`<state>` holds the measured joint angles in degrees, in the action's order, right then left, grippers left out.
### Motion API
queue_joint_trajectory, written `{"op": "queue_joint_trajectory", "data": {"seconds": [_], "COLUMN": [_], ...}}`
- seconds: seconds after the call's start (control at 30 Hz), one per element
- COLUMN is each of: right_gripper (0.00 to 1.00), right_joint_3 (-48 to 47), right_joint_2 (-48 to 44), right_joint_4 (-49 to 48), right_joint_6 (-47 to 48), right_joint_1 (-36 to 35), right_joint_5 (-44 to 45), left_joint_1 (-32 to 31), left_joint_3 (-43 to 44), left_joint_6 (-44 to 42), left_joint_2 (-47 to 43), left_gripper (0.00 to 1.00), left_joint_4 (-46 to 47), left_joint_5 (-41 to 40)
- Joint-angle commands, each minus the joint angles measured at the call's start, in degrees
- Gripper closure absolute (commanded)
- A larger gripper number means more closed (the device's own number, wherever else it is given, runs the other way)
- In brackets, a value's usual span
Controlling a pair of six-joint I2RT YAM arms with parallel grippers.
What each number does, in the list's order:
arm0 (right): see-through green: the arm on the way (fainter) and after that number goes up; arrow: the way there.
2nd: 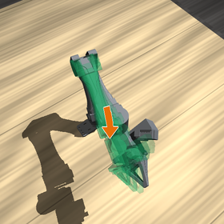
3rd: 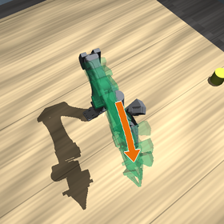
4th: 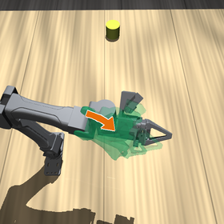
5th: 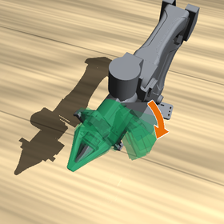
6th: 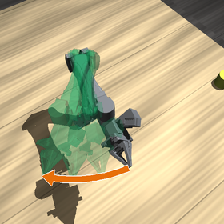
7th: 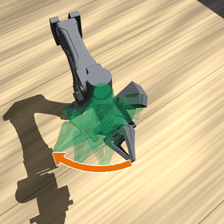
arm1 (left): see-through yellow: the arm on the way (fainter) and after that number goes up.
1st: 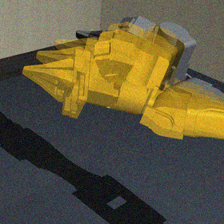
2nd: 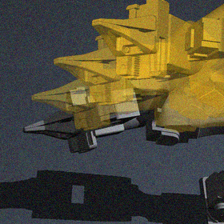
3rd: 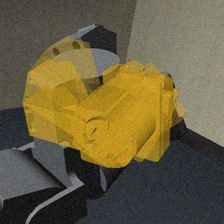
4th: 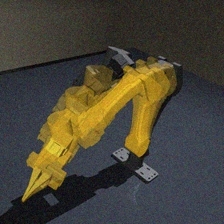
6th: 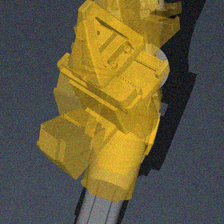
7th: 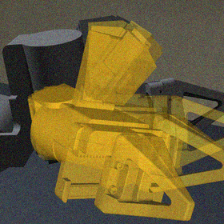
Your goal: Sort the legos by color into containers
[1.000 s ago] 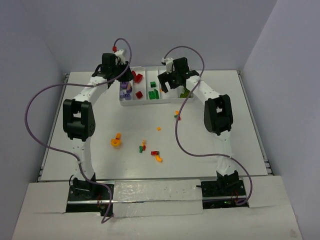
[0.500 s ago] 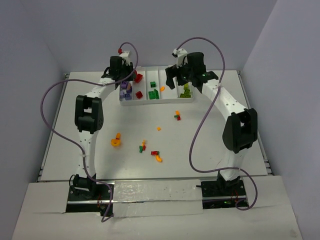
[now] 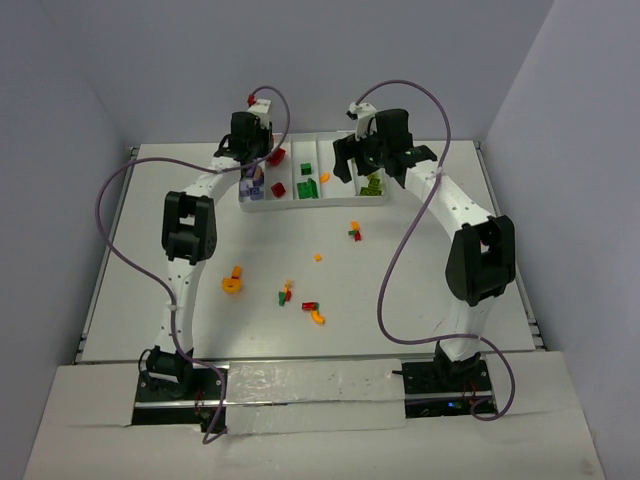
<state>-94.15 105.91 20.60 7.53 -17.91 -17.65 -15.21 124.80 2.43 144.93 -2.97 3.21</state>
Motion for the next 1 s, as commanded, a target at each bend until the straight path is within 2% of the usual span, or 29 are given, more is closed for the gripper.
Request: {"op": "queue_joint_trajectory", "data": {"seconds": [0.0,0.23,0.43,0.53,0.67,0.83,0.97], "right_gripper": [0.00,0.00,0.00,0.00,0.00,0.00,0.00], "right_joint_3": [0.6,0.5,0.4,0.4,0.4,2.0,5.3], "right_joint_2": [-0.8,-0.6,-0.5,-0.8,-1.6,-3.8,-7.3], "right_joint_4": [-1.0,-0.6,-0.2,-0.1,0.3,0.8,1.5], "right_joint_6": [-0.5,-0.6,-0.5,-0.7,-0.8,-0.8,0.6], "right_joint_1": [0.7,1.1,1.0,1.0,1.0,1.0,1.0], "right_joint_5": [-0.9,-1.4,-1.6,-1.9,-2.1,-2.2,-2.6], "left_joint_1": [-0.2,-0.5,-0.8,-1.0,-1.4,-1.3,0.0], "left_joint_3": [4.1,4.2,4.6,4.7,5.6,1.8,-11.8], "left_joint_6": [-3.4,-6.0,-6.5,-6.0,-6.2,-3.9,-4.6], "left_joint_2": [2.2,3.5,3.2,2.0,0.5,-8.6,-24.3], "left_gripper": [0.83,0.69,0.40,0.33,0.32,0.35,0.35], "left_joint_4": [2.4,4.9,5.1,5.0,4.3,0.3,-8.0], "left_joint_5": [-2.9,-5.1,-4.6,-3.7,-3.7,-0.8,8.2]}}
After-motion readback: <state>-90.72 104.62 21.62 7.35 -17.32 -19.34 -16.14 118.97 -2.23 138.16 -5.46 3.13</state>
